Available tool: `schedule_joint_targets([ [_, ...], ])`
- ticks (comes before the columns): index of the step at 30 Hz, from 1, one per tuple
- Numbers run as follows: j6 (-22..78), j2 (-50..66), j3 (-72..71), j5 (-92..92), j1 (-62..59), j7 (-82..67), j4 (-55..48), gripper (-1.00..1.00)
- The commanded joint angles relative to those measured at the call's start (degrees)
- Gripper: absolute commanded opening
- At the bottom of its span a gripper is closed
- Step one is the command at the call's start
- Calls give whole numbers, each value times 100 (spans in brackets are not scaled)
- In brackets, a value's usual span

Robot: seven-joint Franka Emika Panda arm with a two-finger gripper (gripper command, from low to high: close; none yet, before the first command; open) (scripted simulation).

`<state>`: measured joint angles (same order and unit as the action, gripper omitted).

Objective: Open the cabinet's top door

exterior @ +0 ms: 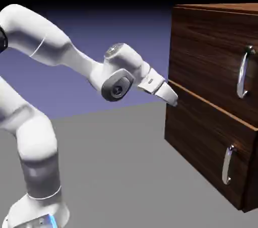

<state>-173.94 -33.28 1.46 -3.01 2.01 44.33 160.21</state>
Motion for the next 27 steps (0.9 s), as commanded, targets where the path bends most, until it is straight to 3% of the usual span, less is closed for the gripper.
schedule_joint_targets([
  [1,6,-52,121,-250,109,156,-66,0],
  [27,160,-1395,3263,-6728,2950,4194,-1780,0],
])
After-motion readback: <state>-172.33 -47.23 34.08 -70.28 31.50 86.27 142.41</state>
